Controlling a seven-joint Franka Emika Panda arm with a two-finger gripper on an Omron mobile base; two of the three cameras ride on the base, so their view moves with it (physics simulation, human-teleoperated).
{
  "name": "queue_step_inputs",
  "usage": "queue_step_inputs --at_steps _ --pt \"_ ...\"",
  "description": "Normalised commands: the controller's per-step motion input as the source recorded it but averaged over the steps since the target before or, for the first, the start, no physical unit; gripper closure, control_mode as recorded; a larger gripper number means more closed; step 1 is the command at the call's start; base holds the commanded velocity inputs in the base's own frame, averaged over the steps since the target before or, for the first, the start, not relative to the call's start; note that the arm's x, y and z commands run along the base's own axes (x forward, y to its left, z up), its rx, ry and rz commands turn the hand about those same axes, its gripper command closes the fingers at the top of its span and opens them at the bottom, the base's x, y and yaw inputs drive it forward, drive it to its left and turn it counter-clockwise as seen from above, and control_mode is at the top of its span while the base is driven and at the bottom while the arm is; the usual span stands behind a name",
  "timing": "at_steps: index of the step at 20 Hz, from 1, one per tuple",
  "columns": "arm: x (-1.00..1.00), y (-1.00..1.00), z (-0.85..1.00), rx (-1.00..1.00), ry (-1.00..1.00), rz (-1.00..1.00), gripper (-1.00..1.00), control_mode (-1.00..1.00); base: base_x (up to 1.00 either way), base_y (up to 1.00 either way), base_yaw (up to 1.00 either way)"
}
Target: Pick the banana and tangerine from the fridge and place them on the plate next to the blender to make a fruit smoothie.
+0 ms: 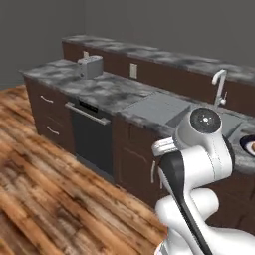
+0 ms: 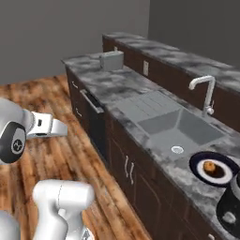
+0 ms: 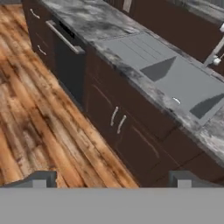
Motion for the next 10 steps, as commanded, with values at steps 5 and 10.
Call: queue_step_inputs --at_steps 5,10 --pt "0.0 0.0 0.0 0.0 0.0 0.0 -1.0 1.0 -0.13 0.03 1.0" --pt "0.0 0.0 0.0 0.0 0.0 0.0 -1.0 1.0 0.0 0.0 0.91"
